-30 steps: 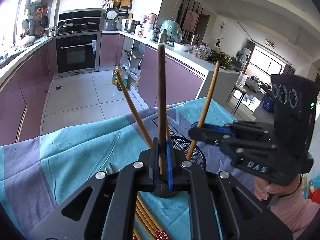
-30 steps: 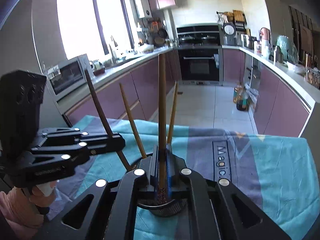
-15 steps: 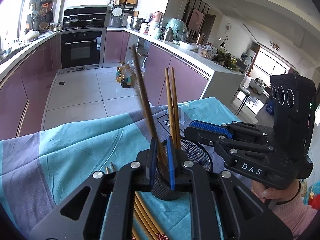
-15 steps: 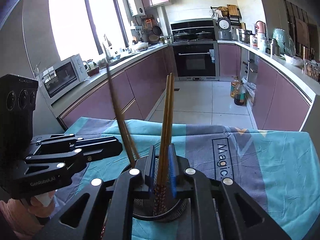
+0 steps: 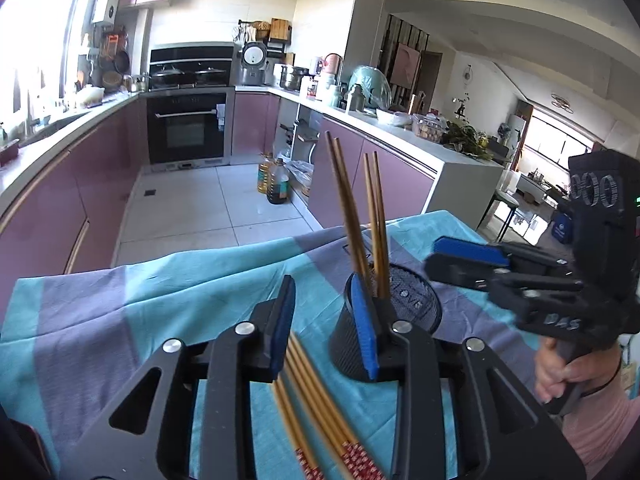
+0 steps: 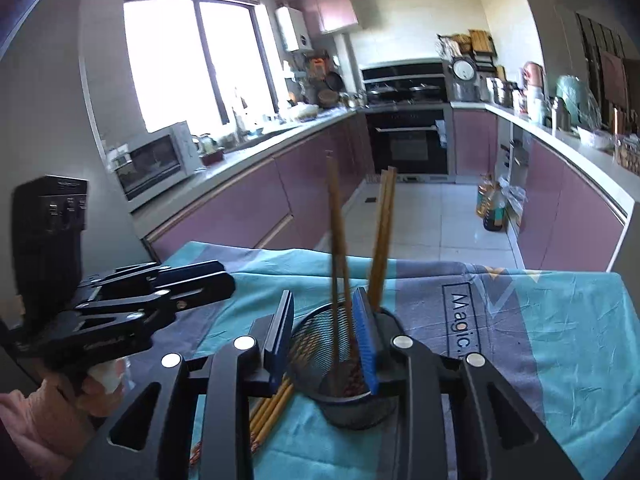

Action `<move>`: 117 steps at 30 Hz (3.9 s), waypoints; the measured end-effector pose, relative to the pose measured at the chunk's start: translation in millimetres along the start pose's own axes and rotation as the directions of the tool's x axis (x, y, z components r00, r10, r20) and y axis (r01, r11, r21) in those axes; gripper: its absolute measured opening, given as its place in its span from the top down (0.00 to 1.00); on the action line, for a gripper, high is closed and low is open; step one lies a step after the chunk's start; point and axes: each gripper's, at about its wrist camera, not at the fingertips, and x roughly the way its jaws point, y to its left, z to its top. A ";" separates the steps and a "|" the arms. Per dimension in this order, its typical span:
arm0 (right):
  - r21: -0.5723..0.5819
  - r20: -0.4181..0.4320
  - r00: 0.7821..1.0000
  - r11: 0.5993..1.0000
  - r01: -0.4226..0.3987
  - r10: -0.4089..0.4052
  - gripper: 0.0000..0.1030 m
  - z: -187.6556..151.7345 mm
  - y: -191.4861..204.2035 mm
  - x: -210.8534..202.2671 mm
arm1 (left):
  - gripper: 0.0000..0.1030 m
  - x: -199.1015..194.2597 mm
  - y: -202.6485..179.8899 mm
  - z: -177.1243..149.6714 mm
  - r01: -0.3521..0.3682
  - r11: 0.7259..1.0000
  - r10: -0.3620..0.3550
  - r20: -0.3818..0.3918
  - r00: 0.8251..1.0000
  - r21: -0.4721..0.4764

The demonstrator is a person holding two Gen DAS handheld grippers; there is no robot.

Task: Organize utensils
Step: 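Lower the chopstick into the cup with the left tool while the right tool releases its own inside, then move both open tools back over the remaining chopsticks on the cloth, then grasp a chopstick with the left tool while the right tool grasps another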

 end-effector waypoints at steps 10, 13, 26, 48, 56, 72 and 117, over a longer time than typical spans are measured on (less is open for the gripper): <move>-0.060 -0.088 0.992 0.994 -0.094 0.089 0.65 -45.7 40.2 2.2 | 0.69 -5.9 19.4 -54.0 -0.051 0.998 0.053 -0.107 0.993 0.027; -0.020 -0.160 0.982 0.994 -0.104 0.099 0.65 -62.4 40.1 22.0 | 0.69 0.5 29.1 -73.0 -0.065 0.998 0.067 -0.158 0.985 0.014; 0.060 -0.277 0.957 0.996 -0.071 0.084 0.65 -95.6 39.3 66.6 | 0.70 25.5 32.7 -116.1 -0.062 0.998 0.056 -0.275 0.960 -0.012; 0.035 -0.307 0.951 0.999 -0.028 0.038 0.67 -106.6 46.4 80.1 | 0.69 38.6 26.2 -122.4 -0.073 0.997 0.070 -0.309 0.948 0.001; 0.027 -0.319 0.948 1.000 -0.003 0.011 0.72 -106.6 43.7 82.3 | 0.70 38.8 29.1 -123.7 -0.080 0.997 0.072 -0.308 0.949 -0.013; -0.003 -0.331 0.942 0.999 0.055 -0.053 0.72 -101.0 44.2 89.4 | 0.72 50.8 29.0 -116.3 -0.106 0.994 0.103 -0.335 0.936 0.011; 0.019 -0.351 0.936 1.000 0.021 -0.013 0.91 -95.9 42.7 97.1 | 0.82 53.0 30.7 -117.0 -0.045 0.999 0.041 -0.378 0.925 -0.001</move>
